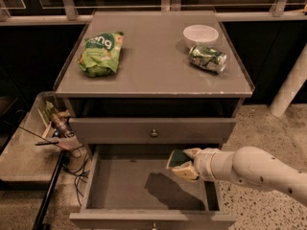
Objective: Place sponge into middle drawer
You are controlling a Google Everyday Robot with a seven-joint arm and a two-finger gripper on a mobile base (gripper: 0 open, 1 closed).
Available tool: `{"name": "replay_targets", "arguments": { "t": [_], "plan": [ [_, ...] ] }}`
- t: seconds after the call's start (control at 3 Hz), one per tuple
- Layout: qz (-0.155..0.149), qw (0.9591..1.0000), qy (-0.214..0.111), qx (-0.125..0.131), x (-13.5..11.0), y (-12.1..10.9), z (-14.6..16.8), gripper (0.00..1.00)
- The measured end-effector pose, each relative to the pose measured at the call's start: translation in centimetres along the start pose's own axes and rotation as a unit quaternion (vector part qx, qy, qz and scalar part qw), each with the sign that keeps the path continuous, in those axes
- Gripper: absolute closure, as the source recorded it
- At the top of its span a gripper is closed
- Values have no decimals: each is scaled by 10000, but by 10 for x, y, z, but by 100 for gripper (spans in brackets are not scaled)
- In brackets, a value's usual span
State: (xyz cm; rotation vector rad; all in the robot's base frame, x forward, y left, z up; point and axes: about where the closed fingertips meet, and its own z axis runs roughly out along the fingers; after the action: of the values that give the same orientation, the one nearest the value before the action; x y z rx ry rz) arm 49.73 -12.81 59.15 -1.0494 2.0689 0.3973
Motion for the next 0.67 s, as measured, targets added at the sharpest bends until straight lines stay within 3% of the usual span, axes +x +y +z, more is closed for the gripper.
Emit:
{"name": "replay_targets", "arguments": {
  "t": [0.67],
  "plan": [
    [235,9990,369,-92,43,5,47,100]
  ]
}}
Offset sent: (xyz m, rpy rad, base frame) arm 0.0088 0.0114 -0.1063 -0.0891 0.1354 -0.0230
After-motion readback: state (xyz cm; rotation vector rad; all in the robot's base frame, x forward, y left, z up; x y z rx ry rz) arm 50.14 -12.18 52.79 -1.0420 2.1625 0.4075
